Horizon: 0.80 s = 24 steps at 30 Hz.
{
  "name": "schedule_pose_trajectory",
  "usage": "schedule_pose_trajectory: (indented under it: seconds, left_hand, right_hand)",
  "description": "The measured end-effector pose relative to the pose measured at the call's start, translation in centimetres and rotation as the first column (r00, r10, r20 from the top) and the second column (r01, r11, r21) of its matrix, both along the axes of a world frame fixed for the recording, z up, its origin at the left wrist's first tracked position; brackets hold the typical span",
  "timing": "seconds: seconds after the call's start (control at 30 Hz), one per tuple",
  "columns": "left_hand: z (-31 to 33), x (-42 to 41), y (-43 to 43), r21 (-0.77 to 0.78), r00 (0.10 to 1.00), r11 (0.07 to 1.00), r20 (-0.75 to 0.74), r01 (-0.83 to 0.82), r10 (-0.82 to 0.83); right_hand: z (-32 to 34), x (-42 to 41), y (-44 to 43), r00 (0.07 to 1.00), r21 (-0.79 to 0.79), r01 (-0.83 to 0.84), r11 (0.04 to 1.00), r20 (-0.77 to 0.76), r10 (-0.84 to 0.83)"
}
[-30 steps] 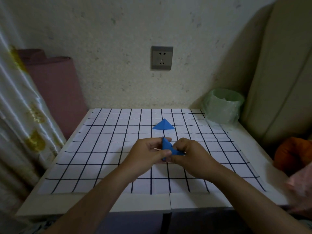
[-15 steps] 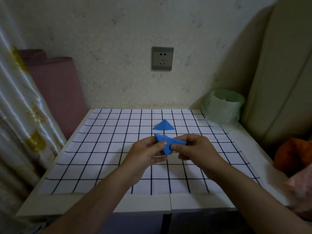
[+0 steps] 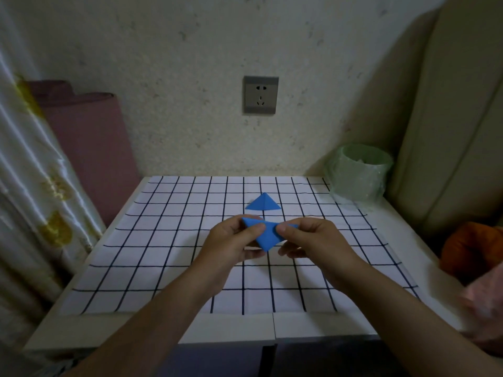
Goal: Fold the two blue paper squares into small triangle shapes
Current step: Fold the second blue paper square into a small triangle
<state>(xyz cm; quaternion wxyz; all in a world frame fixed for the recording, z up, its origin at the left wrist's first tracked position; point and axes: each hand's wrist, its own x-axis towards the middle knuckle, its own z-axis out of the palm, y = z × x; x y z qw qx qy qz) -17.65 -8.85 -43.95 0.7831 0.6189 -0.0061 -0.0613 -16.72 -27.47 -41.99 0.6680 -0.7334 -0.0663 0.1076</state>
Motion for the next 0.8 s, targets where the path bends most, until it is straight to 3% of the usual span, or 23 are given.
schedule_pose_trajectory:
  seconds: [0.17,0.37,0.53,0.7,0.8]
  left_hand:
    - [0.32,-0.12,0.04,0.192,0.996,0.980,0.088,-0.044,0.027]
    - [0.71,-0.08,0.48,0.115,0.998,0.992,-0.047,0.041,-0.036]
    - [0.77,-0.18,0.08,0.040,0.992,0.999,-0.125,0.021,-0.016]
    - [0.45,-0.04,0.13,0.124,0.993,0.992,-0.112,-0.031,0.045]
    - [0.50,0.32,0.88,0.068,0.987,0.995,-0.149,0.075,-0.064]
  right_hand:
    - [-0.25,-0.18,0.15,0.986,-0.037,-0.009,0.999,0.164,0.015]
    - [0.27,0.15,-0.39,0.995,0.014,-0.095,0.995,0.013,0.095]
    - [-0.07,0.00,0.07,0.997,0.067,-0.040,0.997,-0.064,0.044]
    - [0.04,0.22,-0.08,0.998,-0.040,-0.044,0.998,-0.049,0.042]
    - [0.13,0.52,-0.41,0.998,-0.037,-0.024,0.999,-0.058,0.022]
